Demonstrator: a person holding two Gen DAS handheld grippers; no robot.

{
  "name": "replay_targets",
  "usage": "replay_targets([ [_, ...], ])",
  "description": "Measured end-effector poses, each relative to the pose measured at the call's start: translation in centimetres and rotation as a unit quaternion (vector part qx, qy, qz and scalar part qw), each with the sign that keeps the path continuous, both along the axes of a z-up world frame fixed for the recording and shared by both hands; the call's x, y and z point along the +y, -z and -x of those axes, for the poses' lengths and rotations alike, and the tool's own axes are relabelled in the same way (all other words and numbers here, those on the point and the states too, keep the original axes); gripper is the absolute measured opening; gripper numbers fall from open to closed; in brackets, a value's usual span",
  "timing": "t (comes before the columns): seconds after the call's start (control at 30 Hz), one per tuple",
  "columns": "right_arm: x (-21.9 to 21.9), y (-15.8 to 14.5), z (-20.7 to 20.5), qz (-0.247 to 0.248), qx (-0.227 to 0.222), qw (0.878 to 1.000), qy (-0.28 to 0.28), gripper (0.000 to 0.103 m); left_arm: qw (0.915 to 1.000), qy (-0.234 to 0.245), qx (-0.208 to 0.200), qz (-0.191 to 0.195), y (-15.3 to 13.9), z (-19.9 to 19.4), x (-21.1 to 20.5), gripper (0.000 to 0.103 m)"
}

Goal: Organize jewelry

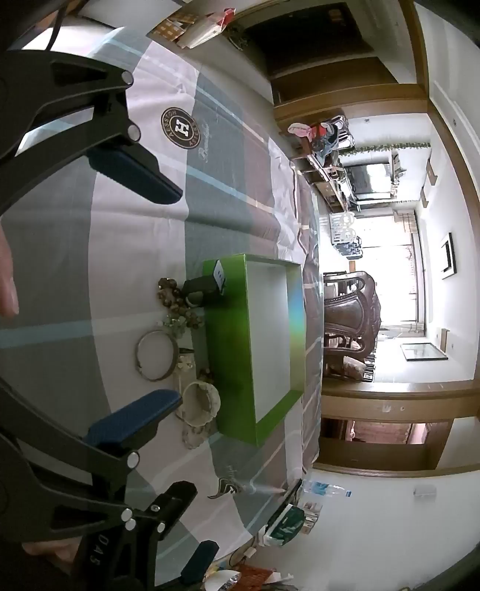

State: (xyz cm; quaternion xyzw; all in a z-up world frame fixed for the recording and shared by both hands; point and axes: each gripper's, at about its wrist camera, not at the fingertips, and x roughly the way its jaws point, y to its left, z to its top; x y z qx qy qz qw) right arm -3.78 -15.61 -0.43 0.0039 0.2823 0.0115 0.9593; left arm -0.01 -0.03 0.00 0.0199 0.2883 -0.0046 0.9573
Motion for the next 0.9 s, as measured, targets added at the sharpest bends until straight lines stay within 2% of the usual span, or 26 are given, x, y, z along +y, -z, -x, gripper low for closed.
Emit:
replay_targets([
  [0.9,0.06,-0.12,0.16,0.002,0.000,1.000,0.000,0.101,1.0000,0.000,0.002,-0.002,0.02,0.00,-0.02,0.099],
])
